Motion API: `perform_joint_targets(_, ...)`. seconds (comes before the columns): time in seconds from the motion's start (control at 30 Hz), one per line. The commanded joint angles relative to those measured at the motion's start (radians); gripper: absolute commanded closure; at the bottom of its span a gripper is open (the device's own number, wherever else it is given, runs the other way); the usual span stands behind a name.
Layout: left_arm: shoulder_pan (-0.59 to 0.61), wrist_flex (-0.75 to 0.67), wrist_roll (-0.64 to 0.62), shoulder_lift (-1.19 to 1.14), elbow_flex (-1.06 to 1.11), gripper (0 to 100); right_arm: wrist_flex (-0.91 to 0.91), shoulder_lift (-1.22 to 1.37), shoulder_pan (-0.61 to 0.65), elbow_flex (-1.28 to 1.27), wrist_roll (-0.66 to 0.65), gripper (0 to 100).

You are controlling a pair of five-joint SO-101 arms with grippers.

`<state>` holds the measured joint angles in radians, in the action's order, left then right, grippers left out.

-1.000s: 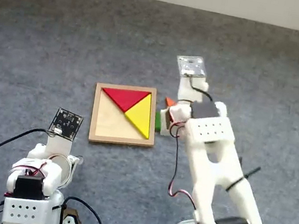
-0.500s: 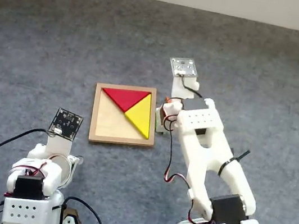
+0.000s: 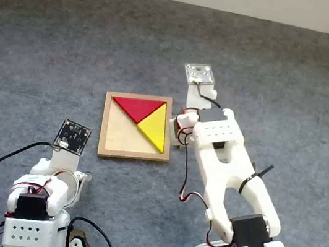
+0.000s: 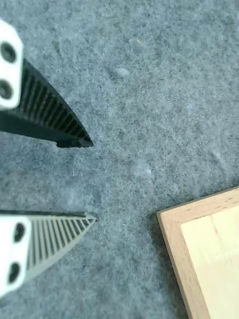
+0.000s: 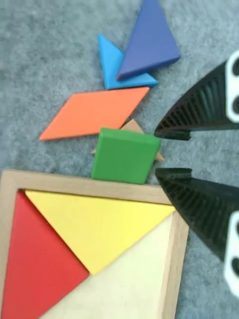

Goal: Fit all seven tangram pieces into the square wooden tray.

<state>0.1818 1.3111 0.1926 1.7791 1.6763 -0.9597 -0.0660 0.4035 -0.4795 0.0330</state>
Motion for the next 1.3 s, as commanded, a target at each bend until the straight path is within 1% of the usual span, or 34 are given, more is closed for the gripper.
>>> perform_joint_targets(0.0,0.005,0.006,-0.006,0.042,0.019,79,0.015,-0.004,0.030,0.054,0.009,89.0)
perform_joint_targets(0.23,0.005,0.006,-0.006,0.042,0.019,79,0.016,-0.004,0.039,0.056,0.009,89.0)
perform_joint_targets(0.47,0.005,0.006,-0.006,0.042,0.019,79,0.093,-0.001,0.038,0.054,0.009,89.0)
perform_joint_targets(0.7,0.005,0.006,-0.006,0.042,0.019,79,0.093,-0.001,-0.022,0.058,0.009,89.0)
perform_joint_targets(0.97,0.005,0.006,-0.006,0.042,0.019,79,0.093,0.004,-0.035,0.110,0.003,88.5)
perform_joint_targets(1.2,0.005,0.006,-0.006,0.042,0.019,79,0.081,0.194,-0.039,0.219,0.003,88.6)
perform_joint_targets(1.27,0.005,0.006,-0.006,0.042,0.019,79,0.038,0.228,-0.041,0.252,0.003,88.6)
